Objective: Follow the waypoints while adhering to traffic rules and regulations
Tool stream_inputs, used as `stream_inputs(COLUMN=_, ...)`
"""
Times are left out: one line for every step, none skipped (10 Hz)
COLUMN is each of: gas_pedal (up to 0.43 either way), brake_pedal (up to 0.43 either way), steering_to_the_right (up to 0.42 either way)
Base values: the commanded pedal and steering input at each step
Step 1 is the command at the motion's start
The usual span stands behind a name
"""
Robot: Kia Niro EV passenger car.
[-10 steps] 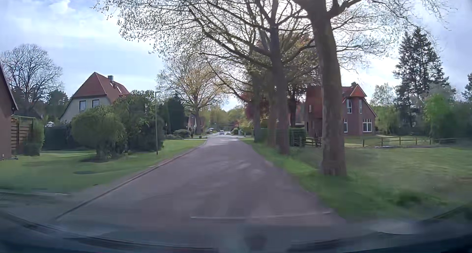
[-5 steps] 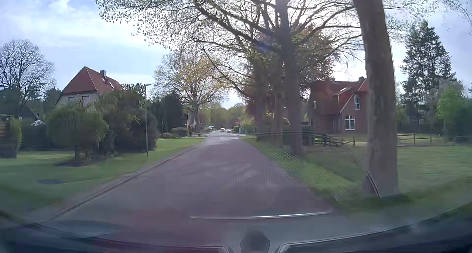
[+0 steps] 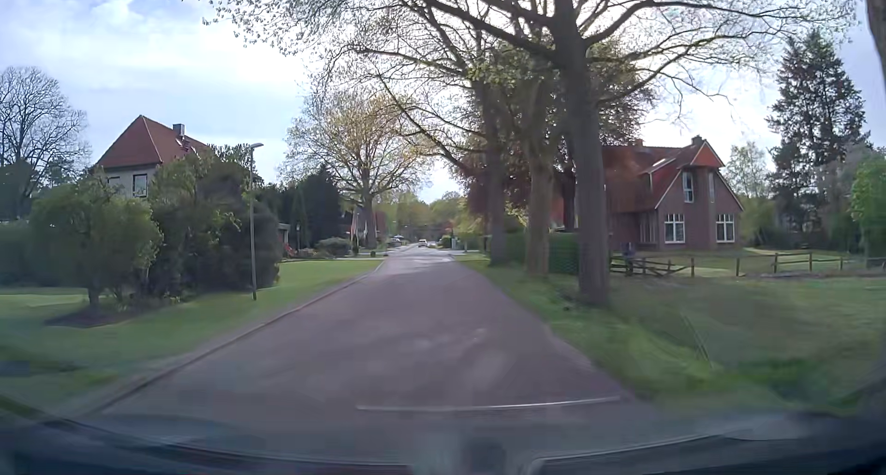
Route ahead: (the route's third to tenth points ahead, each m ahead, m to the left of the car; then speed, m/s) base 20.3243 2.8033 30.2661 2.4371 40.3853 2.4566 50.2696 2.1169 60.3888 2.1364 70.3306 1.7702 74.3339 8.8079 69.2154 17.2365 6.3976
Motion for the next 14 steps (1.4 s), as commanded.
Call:
stream_inputs(gas_pedal=0.067, brake_pedal=0.000, steering_to_the_right=-0.011)
stream_inputs(gas_pedal=0.059, brake_pedal=0.000, steering_to_the_right=-0.009)
stream_inputs(gas_pedal=0.059, brake_pedal=0.000, steering_to_the_right=-0.008)
stream_inputs(gas_pedal=0.059, brake_pedal=0.000, steering_to_the_right=-0.006)
stream_inputs(gas_pedal=0.059, brake_pedal=0.000, steering_to_the_right=-0.004)
stream_inputs(gas_pedal=0.059, brake_pedal=0.000, steering_to_the_right=-0.003)
stream_inputs(gas_pedal=0.059, brake_pedal=0.000, steering_to_the_right=-0.001)
stream_inputs(gas_pedal=0.059, brake_pedal=0.000, steering_to_the_right=0.001)
stream_inputs(gas_pedal=0.059, brake_pedal=0.000, steering_to_the_right=0.004)
stream_inputs(gas_pedal=0.059, brake_pedal=0.000, steering_to_the_right=0.006)
stream_inputs(gas_pedal=0.059, brake_pedal=0.000, steering_to_the_right=0.008)
stream_inputs(gas_pedal=0.059, brake_pedal=0.000, steering_to_the_right=0.008)
stream_inputs(gas_pedal=0.059, brake_pedal=0.000, steering_to_the_right=0.008)
stream_inputs(gas_pedal=0.059, brake_pedal=0.000, steering_to_the_right=0.008)
